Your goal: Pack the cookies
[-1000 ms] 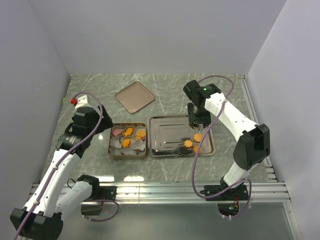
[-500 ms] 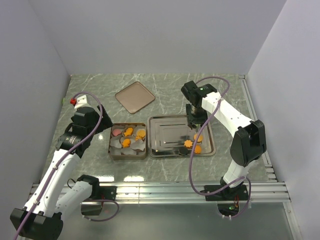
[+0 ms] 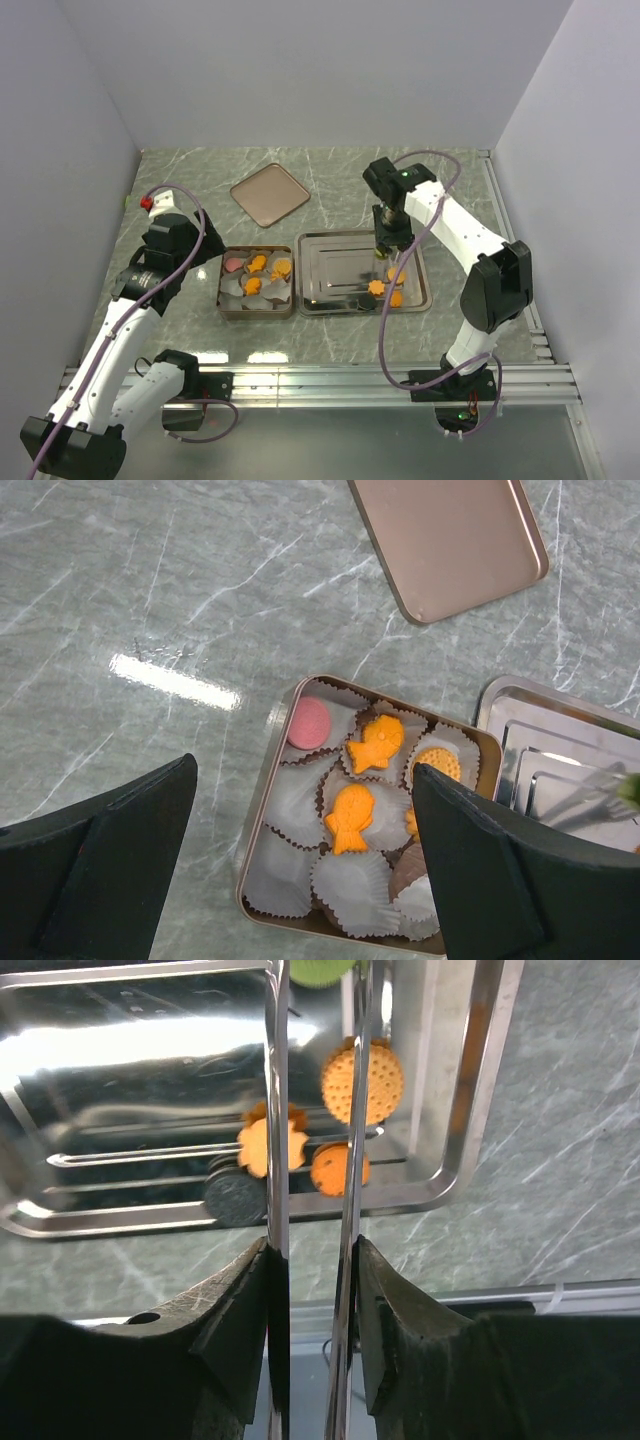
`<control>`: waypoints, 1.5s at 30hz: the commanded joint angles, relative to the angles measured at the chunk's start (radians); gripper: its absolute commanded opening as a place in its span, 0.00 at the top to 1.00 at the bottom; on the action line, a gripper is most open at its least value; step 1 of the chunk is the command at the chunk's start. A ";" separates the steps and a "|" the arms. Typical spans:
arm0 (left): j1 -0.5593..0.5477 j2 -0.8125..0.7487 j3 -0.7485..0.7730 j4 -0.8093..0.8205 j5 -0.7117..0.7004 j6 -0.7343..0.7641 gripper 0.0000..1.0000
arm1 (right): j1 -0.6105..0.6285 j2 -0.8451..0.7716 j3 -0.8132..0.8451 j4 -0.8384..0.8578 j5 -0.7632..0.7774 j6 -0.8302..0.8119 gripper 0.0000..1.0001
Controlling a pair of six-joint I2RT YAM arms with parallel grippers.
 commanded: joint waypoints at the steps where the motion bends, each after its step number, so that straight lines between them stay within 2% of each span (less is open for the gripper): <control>1: -0.003 -0.004 0.021 -0.006 -0.011 -0.010 0.05 | -0.001 -0.039 0.158 -0.042 -0.038 0.015 0.60; 8: -0.003 -0.002 0.075 -0.082 -0.031 0.004 0.05 | 0.088 -0.042 0.370 -0.079 -0.164 0.061 0.60; 12: -0.003 -0.025 0.092 -0.106 -0.081 0.020 0.04 | 0.212 -0.038 0.456 -0.044 -0.251 0.095 0.59; 16: -0.003 -0.057 0.071 -0.099 -0.149 0.010 0.01 | 0.391 -0.001 0.496 0.033 -0.328 0.145 0.59; 23: -0.002 -0.116 0.031 -0.069 -0.210 -0.007 0.00 | 0.554 0.117 0.580 0.123 -0.382 0.182 0.58; 33: -0.003 -0.162 0.015 -0.059 -0.212 -0.010 0.00 | 0.573 0.288 0.673 0.139 -0.405 0.175 0.58; 45: -0.003 -0.143 0.018 -0.057 -0.195 -0.004 0.01 | 0.573 0.338 0.608 0.170 -0.400 0.165 0.58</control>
